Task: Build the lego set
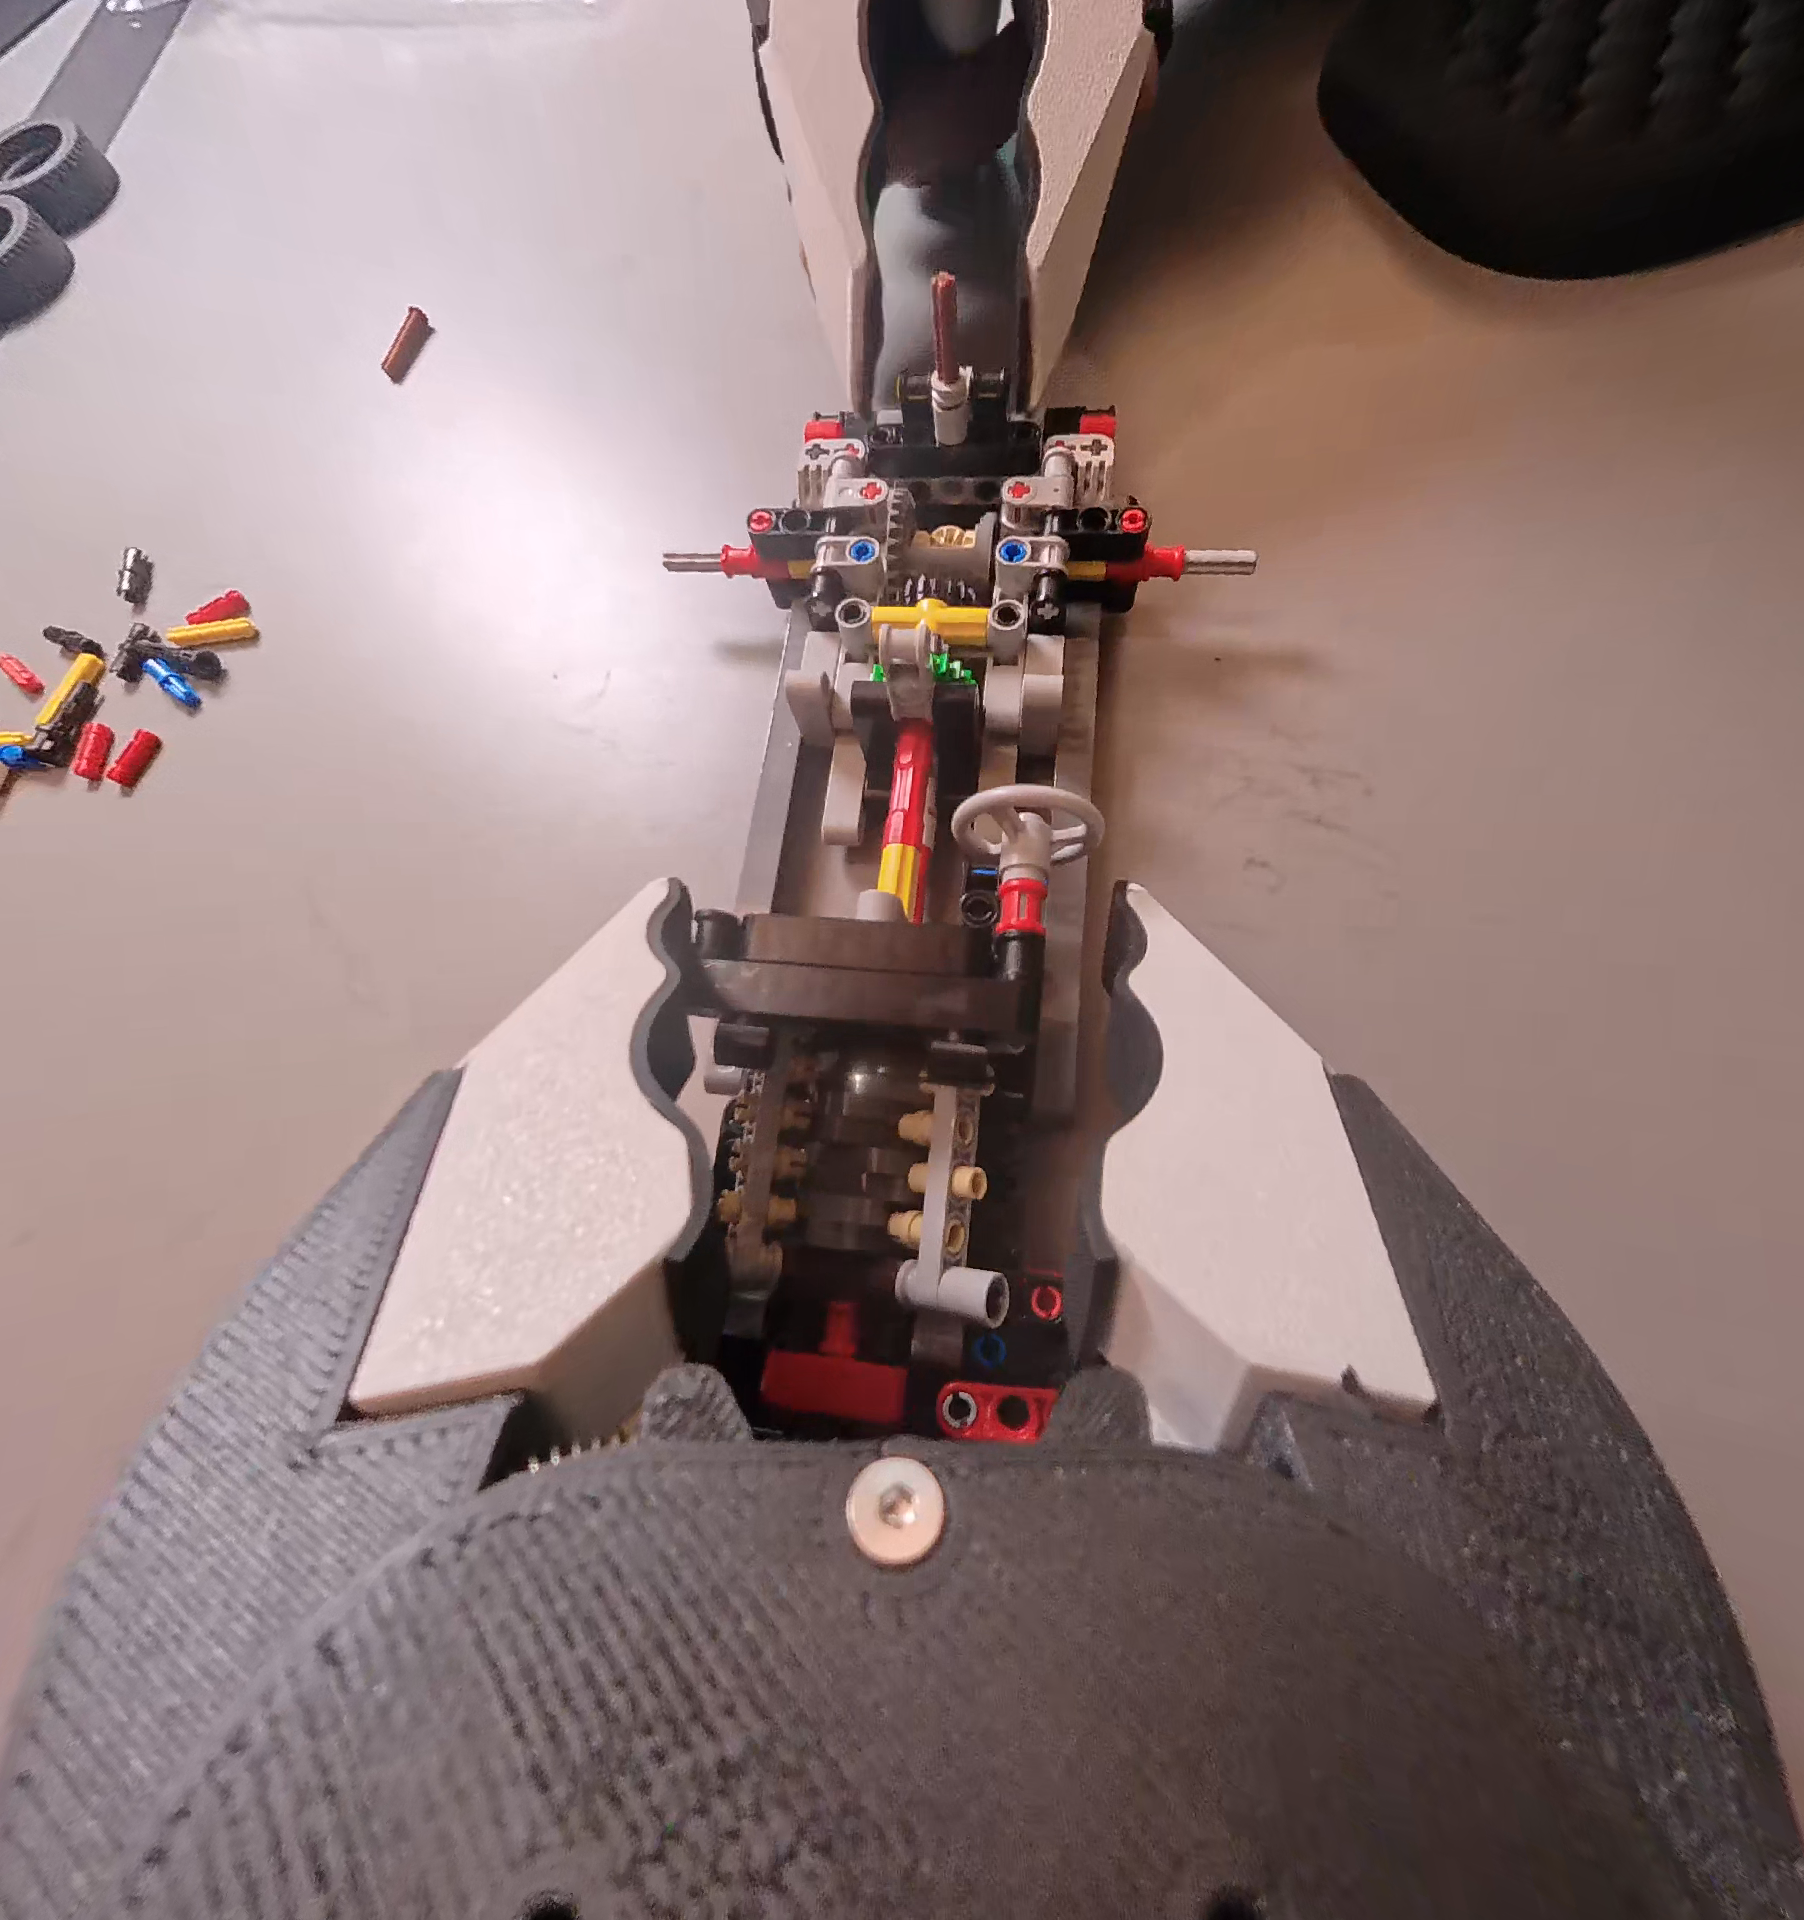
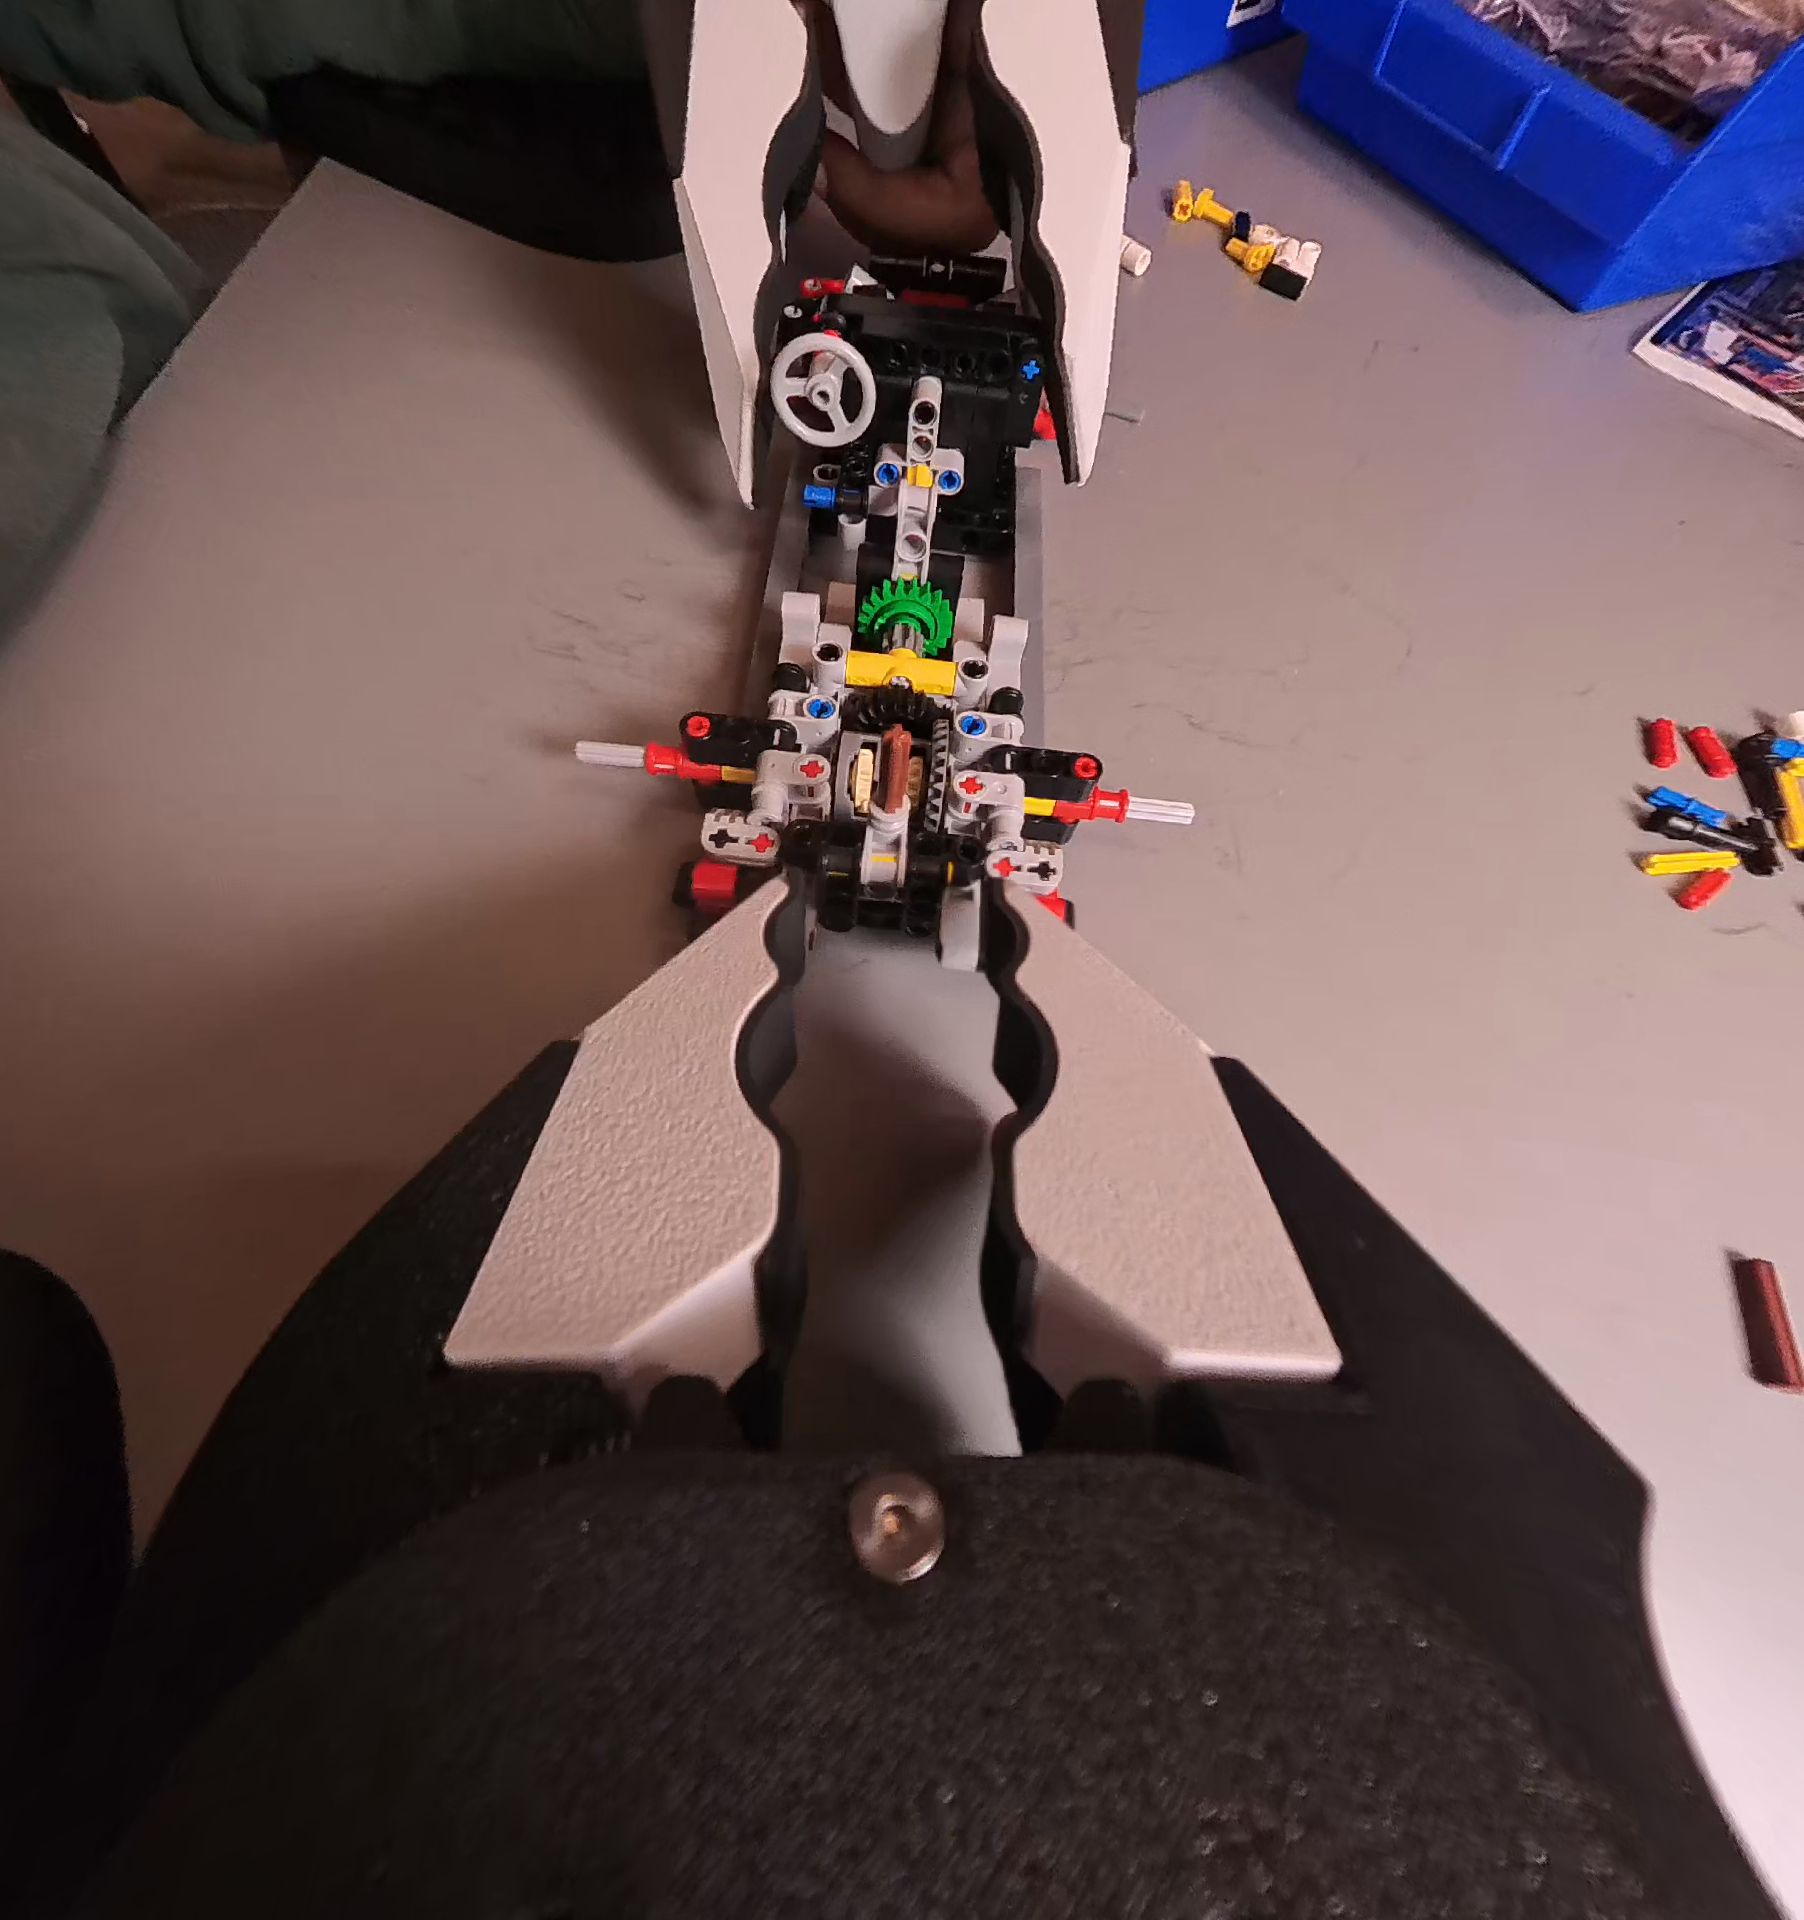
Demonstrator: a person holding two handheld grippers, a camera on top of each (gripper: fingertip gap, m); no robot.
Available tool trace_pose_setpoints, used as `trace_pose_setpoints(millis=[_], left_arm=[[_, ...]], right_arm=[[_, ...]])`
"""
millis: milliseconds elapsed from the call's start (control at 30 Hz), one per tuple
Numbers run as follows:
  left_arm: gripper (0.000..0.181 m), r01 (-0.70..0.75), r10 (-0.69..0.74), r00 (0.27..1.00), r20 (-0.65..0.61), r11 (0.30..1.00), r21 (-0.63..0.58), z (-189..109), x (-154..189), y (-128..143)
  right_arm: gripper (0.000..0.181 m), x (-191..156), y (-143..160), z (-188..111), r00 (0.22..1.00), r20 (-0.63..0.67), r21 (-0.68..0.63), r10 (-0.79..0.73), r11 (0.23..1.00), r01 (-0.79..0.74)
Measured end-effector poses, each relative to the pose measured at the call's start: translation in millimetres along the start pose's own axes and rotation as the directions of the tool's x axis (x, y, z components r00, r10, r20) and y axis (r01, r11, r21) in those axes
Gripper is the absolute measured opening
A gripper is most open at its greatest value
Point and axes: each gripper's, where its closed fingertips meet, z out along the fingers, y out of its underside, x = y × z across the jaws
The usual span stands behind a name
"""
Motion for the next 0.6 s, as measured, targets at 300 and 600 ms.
trace_pose_setpoints(millis=[300,600], left_arm=[[0.077,0.005,-0.005,1.000,-0.006,0.999,0.046,-1.2,-1.1,-3.6],[0.077,0.006,-0.008,1.000,0.024,0.996,0.093,-0.6,-6.8,-8.1]], right_arm=[[0.036,-2.0,3.3,-2.8,1.000,0.015,-0.010,0.012,1.000,-0.012],[0.026,1.9,-1.6,1.0,1.000,-0.028,0.001,0.004,1.000,-0.004]])
